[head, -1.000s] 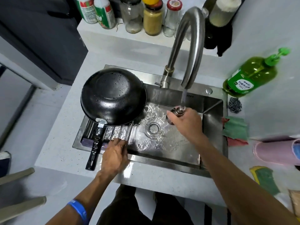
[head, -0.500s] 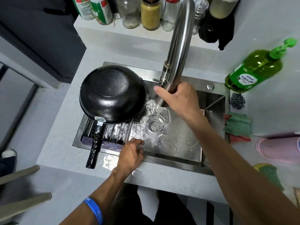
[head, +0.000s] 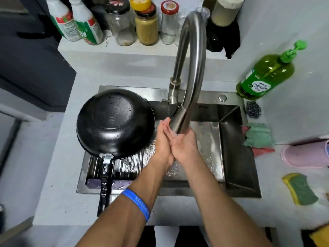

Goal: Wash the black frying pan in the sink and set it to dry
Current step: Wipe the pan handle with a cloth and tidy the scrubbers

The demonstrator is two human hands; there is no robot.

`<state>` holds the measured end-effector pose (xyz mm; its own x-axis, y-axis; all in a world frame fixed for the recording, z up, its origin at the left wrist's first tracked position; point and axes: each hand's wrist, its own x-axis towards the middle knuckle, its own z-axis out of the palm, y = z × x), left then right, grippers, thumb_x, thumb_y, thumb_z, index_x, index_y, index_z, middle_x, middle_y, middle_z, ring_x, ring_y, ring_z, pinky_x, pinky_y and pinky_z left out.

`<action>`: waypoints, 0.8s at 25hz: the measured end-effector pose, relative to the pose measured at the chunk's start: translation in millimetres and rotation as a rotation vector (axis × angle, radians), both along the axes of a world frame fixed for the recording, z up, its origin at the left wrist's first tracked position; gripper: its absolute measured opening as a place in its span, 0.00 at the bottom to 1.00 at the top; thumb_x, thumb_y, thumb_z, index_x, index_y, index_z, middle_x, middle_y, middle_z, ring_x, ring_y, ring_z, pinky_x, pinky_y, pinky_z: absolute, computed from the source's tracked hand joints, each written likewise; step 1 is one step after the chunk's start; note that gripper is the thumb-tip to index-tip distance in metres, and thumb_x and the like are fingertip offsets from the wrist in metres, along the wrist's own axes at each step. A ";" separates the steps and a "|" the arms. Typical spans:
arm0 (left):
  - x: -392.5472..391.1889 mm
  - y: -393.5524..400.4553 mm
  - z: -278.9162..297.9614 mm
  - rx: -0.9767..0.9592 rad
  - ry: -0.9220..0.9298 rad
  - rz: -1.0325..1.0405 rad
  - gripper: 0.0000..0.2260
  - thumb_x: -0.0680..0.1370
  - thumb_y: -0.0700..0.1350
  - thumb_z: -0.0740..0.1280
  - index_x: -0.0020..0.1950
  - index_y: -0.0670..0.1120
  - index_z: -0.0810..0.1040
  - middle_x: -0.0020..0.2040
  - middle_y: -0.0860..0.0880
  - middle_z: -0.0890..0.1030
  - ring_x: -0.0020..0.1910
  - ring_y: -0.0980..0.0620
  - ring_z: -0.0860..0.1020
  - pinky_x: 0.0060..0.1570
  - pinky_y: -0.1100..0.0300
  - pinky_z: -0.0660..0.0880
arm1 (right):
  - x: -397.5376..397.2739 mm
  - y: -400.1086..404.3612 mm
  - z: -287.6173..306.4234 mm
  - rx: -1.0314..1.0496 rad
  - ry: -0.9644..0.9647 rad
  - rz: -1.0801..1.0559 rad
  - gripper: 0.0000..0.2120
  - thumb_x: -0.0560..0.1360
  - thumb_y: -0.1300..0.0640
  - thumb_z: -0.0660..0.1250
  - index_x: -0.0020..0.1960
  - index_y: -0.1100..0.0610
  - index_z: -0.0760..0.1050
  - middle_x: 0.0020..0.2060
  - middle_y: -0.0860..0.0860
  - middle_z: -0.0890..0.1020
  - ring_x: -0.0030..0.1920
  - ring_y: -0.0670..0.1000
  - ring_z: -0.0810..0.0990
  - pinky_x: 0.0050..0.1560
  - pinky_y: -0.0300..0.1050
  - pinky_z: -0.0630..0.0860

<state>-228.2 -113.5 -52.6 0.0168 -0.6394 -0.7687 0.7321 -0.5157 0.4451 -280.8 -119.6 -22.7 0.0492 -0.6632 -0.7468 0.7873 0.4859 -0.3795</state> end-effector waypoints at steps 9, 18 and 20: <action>-0.3 -14.2 21.0 0.036 -0.266 -0.170 0.21 0.84 0.55 0.54 0.37 0.47 0.74 0.25 0.54 0.77 0.32 0.53 0.73 0.34 0.61 0.71 | 13.4 21.7 -14.7 -0.041 0.609 0.588 0.21 0.84 0.44 0.56 0.68 0.56 0.75 0.61 0.54 0.79 0.61 0.52 0.76 0.61 0.45 0.73; 3.7 0.7 11.7 -0.261 -0.945 -0.722 0.18 0.80 0.47 0.59 0.65 0.37 0.72 0.60 0.37 0.76 0.60 0.40 0.74 0.66 0.42 0.68 | 2.2 18.8 -18.6 0.097 0.191 0.240 0.19 0.84 0.50 0.55 0.51 0.60 0.81 0.49 0.59 0.84 0.49 0.54 0.83 0.57 0.51 0.78; 15.6 15.0 4.7 -0.513 -1.283 -0.979 0.19 0.82 0.51 0.52 0.56 0.41 0.77 0.53 0.43 0.76 0.54 0.44 0.72 0.63 0.46 0.69 | -14.0 4.7 -17.0 0.143 0.138 0.281 0.20 0.85 0.53 0.53 0.55 0.65 0.79 0.48 0.61 0.83 0.50 0.57 0.83 0.58 0.55 0.80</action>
